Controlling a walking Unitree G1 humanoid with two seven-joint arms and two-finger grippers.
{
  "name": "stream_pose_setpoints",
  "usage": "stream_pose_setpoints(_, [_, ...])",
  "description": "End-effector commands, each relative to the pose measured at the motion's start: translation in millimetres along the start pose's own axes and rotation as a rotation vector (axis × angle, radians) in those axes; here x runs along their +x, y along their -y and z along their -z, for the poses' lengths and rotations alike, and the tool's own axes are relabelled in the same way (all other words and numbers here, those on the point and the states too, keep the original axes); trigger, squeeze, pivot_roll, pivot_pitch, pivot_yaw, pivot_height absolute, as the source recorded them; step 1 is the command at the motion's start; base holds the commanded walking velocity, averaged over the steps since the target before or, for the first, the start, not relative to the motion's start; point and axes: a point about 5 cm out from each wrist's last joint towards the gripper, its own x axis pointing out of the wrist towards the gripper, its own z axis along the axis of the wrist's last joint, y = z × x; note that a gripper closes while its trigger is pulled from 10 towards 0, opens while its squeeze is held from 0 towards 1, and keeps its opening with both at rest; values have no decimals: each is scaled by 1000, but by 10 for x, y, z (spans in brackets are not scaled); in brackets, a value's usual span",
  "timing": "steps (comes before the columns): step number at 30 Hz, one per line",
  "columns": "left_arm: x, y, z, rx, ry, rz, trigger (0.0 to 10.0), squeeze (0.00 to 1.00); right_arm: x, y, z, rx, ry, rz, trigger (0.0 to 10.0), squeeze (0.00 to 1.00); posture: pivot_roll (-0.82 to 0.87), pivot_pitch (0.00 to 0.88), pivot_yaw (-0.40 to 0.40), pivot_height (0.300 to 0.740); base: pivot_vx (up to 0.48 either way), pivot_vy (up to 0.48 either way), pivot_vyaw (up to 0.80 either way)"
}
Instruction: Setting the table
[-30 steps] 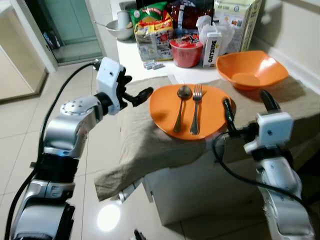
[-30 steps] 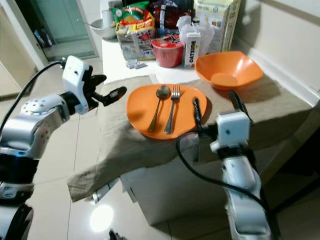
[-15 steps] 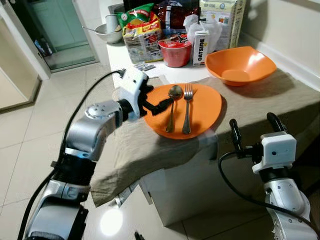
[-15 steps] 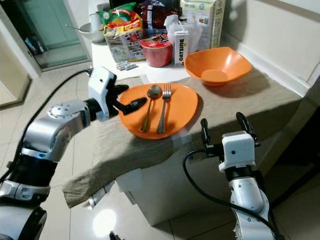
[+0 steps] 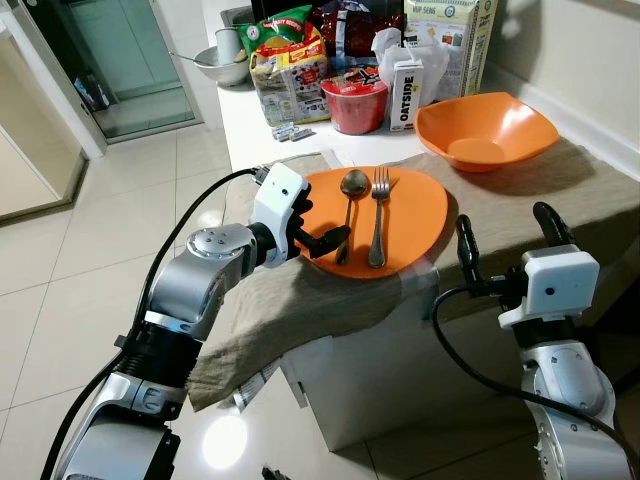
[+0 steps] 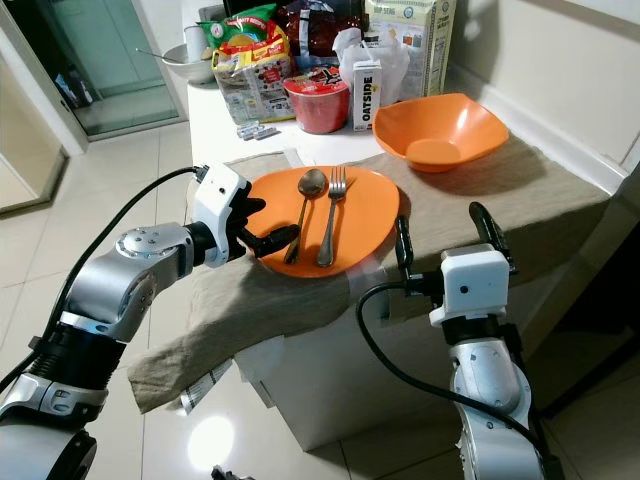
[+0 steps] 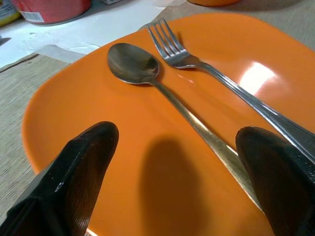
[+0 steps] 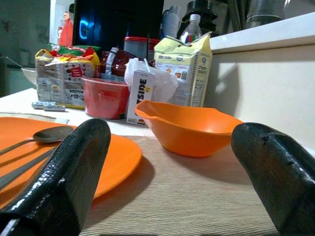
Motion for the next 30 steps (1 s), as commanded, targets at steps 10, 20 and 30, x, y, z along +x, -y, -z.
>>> stream_pose_setpoints(10, [128, -90, -96, -10, 24, -38, 10000, 0, 25, -56, -103, 25, 28, -6, 10000, 0, -238, 6, 156, 740, 0, 0, 0])
stream_pose_setpoints(20, [212, -178, -205, 31, 52, -80, 10000, 1000, 1, -83, -111, 27, 24, -8, 10000, 0, -249, 17, 160, 740, 0, 0, 0])
stream_pose_setpoints(30, [331, -143, -228, 38, 53, -62, 10000, 1000, -13, -101, -121, 31, 19, -10, 10000, 0, -253, 25, 165, 740, 0, 0, 0])
